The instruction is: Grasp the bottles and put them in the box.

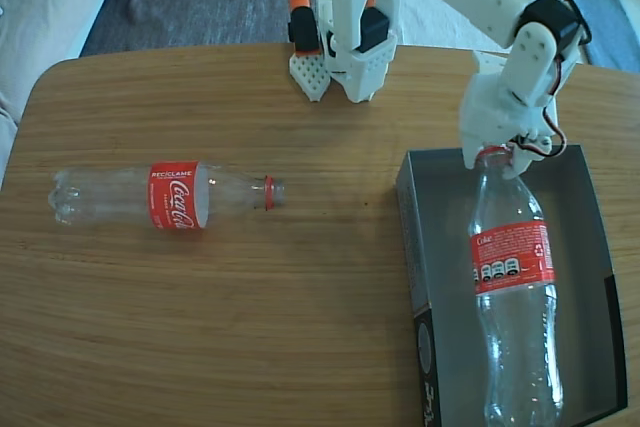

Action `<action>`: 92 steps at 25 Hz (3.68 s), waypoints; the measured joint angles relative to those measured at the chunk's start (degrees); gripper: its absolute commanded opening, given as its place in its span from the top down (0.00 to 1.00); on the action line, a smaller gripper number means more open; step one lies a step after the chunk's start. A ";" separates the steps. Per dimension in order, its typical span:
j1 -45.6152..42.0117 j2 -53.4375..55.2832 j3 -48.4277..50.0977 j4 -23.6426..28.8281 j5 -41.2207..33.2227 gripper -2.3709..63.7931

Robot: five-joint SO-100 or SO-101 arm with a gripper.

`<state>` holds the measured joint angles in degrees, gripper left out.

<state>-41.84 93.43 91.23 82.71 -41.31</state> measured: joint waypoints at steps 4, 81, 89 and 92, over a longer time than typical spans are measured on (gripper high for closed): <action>0.00 0.00 1.93 -2.02 0.00 0.97; 7.65 -0.18 11.25 -20.57 6.06 0.39; 10.72 -0.18 5.10 -19.78 6.42 0.40; 13.01 -0.18 2.55 -17.05 6.42 0.40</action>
<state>-28.83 93.25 93.78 65.65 -34.89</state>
